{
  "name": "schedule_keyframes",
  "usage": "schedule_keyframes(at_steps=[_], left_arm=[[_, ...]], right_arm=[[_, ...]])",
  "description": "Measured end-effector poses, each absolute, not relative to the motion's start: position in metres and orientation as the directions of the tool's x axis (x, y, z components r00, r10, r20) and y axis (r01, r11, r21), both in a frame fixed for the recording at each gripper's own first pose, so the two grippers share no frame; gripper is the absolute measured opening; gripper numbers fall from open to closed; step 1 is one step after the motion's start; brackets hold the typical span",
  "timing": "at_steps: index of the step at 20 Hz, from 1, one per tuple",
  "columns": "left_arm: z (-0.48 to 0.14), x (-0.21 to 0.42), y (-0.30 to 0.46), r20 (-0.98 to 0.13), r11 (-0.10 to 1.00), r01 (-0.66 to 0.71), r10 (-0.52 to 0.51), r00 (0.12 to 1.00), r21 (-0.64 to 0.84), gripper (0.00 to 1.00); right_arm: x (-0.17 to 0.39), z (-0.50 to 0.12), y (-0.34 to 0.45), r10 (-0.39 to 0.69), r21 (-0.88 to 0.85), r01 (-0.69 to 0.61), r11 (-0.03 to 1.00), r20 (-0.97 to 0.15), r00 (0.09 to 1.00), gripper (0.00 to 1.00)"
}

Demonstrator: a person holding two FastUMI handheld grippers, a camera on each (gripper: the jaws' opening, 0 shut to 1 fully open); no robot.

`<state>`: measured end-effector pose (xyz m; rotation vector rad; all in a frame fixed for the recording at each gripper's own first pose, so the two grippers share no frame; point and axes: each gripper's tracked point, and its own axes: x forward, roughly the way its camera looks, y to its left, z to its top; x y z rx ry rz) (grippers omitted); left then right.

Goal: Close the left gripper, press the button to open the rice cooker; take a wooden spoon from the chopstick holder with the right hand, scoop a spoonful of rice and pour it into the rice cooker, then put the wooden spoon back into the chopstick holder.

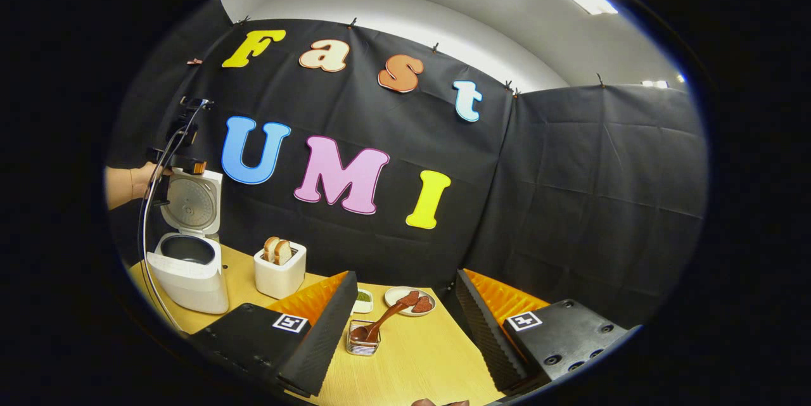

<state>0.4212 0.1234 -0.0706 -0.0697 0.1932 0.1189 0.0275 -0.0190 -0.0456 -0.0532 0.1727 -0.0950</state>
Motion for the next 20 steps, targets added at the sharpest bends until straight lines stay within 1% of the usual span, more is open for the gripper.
schedule_keyframes(at_steps=[4,7,11,18,20], left_arm=[[-0.079,0.387,0.104,-0.219,0.991,-0.117,0.101,0.971,-0.063,0.99],[-0.095,0.355,0.086,-0.273,0.989,-0.118,0.091,0.958,-0.084,0.99],[-0.122,0.32,0.062,-0.342,0.985,-0.137,0.093,0.935,-0.106,0.99],[-0.172,0.288,0.042,-0.459,0.969,-0.21,0.131,0.879,-0.126,1.0],[-0.189,0.283,0.04,-0.495,0.968,-0.227,0.145,0.857,-0.109,1.0]], right_arm=[[0.019,-0.04,-0.026,-0.091,-0.063,0.082,0.995,-0.16,0.983,0.98],[0.01,-0.036,-0.03,-0.071,-0.052,0.064,0.997,-0.165,0.984,0.97],[0.0,-0.032,-0.042,-0.071,-0.053,0.064,0.997,-0.156,0.985,0.97],[-0.013,-0.051,-0.044,-0.038,-0.01,0.036,0.999,-0.201,0.979,0.98],[-0.012,-0.052,-0.047,-0.03,-0.004,0.03,1.0,-0.202,0.979,0.97]])
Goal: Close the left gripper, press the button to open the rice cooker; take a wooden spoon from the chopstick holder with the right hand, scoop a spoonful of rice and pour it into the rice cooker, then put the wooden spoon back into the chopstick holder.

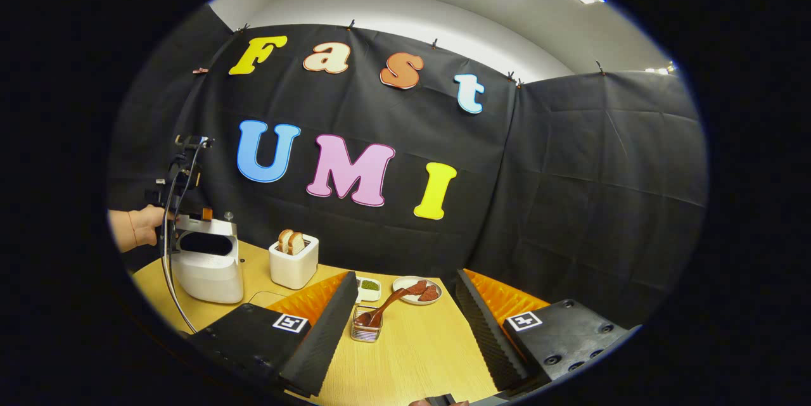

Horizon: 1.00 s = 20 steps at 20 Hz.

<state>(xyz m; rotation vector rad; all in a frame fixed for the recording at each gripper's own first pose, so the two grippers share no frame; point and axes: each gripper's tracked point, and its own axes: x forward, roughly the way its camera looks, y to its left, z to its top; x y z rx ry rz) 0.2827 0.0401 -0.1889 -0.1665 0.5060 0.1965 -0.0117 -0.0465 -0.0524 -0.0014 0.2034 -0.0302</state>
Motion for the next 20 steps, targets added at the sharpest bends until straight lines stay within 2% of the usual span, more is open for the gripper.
schedule_keyframes(at_steps=[10,20], left_arm=[[-0.26,0.262,0.028,-0.587,0.968,-0.248,0.174,0.79,-0.046,1.0],[-0.272,0.257,0.025,-0.563,0.963,-0.267,0.198,0.803,-0.042,1.0]], right_arm=[[0.001,-0.064,-0.049,0.002,0.003,-0.002,1.0,-0.216,0.976,0.98],[0.01,-0.072,-0.05,0.03,0.025,-0.025,0.999,-0.224,0.974,0.98]])
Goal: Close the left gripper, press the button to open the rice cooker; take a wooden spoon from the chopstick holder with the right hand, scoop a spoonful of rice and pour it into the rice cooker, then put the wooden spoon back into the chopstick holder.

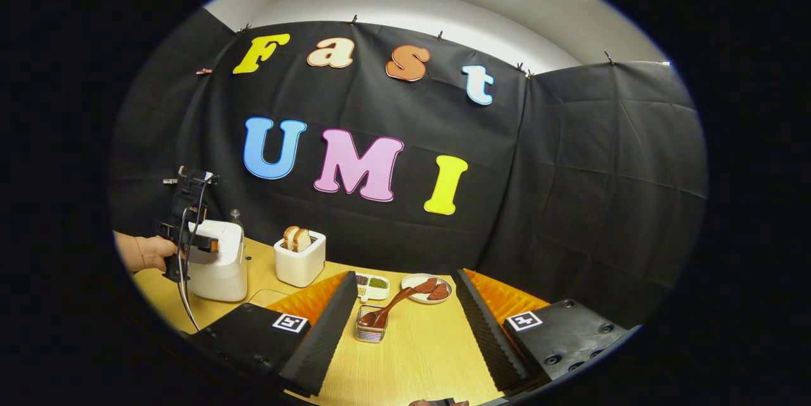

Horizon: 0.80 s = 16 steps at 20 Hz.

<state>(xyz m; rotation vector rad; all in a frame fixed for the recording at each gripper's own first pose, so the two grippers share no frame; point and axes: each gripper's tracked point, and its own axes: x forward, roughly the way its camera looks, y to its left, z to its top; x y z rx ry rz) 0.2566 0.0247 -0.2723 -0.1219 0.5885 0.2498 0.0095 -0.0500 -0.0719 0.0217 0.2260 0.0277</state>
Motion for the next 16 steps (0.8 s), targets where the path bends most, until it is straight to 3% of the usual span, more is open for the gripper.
schedule_keyframes(at_steps=[8,16], left_arm=[[-0.269,0.256,0.025,-0.499,0.97,-0.24,0.197,0.844,-0.024,1.0],[-0.221,0.222,0.038,-0.364,0.967,-0.219,0.16,0.918,-0.127,0.96]], right_arm=[[0.0,-0.07,-0.054,0.041,0.04,-0.033,0.999,-0.221,0.974,0.98],[0.007,-0.066,-0.043,0.072,0.053,-0.062,0.997,-0.201,0.977,0.98]])
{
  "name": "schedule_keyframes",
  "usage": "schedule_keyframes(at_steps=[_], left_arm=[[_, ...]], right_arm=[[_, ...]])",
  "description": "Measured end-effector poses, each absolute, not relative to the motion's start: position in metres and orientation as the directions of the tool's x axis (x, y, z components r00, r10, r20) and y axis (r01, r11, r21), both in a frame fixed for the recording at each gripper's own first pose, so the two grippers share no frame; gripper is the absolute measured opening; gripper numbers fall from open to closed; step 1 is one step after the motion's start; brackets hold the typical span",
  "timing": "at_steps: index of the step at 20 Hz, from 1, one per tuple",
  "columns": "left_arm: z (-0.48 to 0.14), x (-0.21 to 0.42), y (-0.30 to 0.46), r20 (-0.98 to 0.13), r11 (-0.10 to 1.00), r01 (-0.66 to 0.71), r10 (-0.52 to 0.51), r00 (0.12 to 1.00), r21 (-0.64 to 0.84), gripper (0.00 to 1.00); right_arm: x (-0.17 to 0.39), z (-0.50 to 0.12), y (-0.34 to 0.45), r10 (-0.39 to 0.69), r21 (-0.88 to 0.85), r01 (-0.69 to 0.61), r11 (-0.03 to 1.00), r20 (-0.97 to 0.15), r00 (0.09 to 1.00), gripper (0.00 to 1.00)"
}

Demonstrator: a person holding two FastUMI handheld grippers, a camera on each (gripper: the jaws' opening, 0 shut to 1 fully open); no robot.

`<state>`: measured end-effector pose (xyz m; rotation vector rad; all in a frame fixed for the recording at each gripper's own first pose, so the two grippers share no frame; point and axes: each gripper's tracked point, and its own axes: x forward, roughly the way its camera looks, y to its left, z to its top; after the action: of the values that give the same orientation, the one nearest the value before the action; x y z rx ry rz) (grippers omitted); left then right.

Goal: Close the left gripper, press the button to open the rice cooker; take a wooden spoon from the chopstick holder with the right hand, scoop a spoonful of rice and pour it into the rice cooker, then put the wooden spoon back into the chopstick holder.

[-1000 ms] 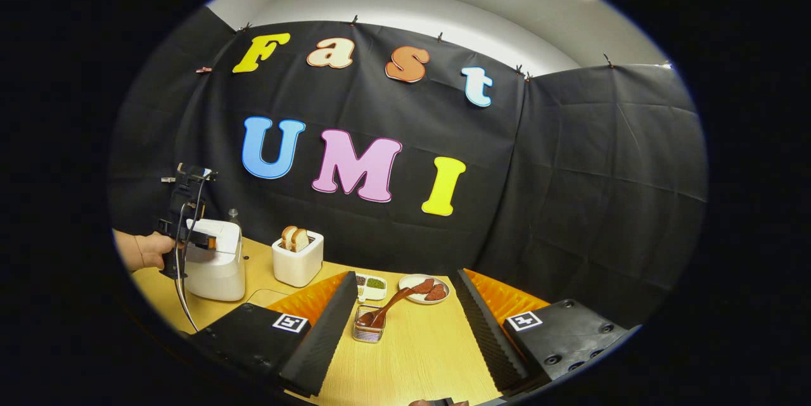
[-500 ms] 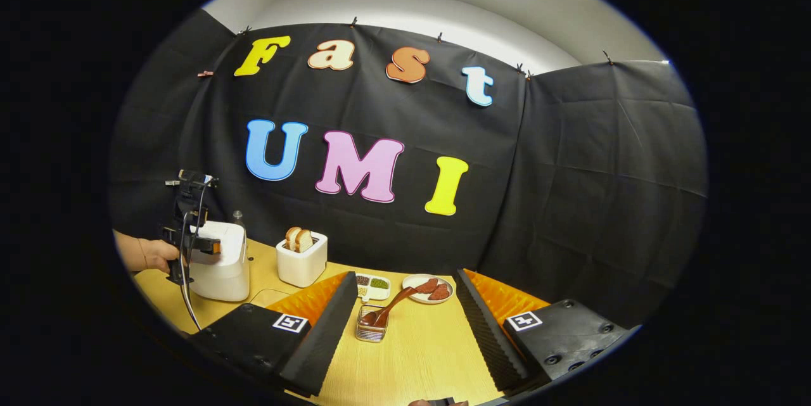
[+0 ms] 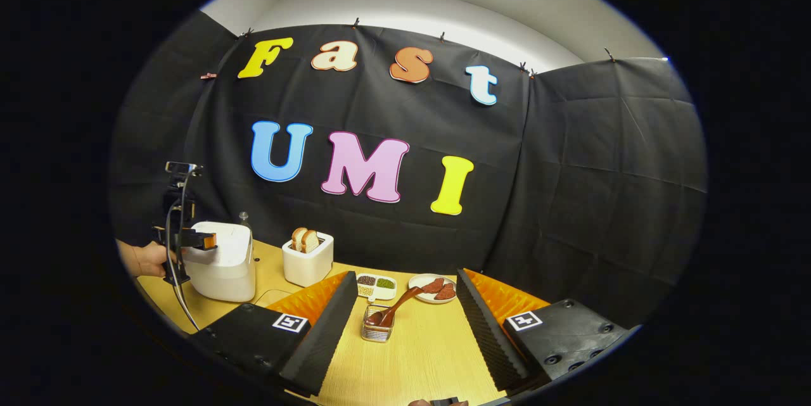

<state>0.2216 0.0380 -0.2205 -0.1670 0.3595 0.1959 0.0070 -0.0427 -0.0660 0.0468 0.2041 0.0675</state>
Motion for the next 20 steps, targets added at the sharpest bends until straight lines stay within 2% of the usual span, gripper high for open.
schedule_keyframes(at_steps=[4,10,14,20], left_arm=[[-0.161,0.191,0.036,-0.259,0.981,-0.149,0.112,0.959,-0.127,0.95],[-0.084,0.147,-0.008,-0.105,0.989,0.024,-0.04,0.994,-0.147,0.95],[-0.067,0.121,-0.037,-0.071,0.977,0.117,-0.131,0.989,-0.176,0.95],[-0.031,0.102,-0.062,-0.004,0.972,0.188,-0.19,0.982,-0.141,0.95]], right_arm=[[0.024,-0.062,-0.031,0.088,0.08,-0.075,0.994,-0.168,0.982,0.98],[0.053,-0.062,-0.023,0.074,0.116,-0.055,0.992,-0.169,0.983,0.98],[0.069,-0.051,-0.016,0.062,0.163,-0.038,0.986,-0.142,0.988,0.98],[0.072,-0.051,-0.025,0.04,0.145,-0.022,0.989,-0.127,0.991,0.98]])
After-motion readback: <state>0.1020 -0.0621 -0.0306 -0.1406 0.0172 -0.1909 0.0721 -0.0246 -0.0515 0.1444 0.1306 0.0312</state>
